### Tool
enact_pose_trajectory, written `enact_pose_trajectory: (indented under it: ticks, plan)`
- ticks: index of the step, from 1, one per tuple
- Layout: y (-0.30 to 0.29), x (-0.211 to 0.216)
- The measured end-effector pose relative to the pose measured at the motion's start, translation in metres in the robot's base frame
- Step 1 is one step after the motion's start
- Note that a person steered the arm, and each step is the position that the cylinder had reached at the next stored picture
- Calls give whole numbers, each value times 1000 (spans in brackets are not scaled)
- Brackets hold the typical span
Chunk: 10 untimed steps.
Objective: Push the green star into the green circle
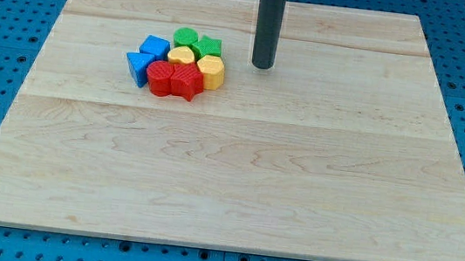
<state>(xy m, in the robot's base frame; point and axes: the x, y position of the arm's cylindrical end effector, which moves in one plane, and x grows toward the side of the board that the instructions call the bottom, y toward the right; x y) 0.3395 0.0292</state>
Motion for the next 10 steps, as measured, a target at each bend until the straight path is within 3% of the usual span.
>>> enact_pose_trajectory:
  ticks: [2,5,6,10]
  plan:
    - [-3,14]
    - [-70,9]
    - [-70,-12]
    - [-166,-71]
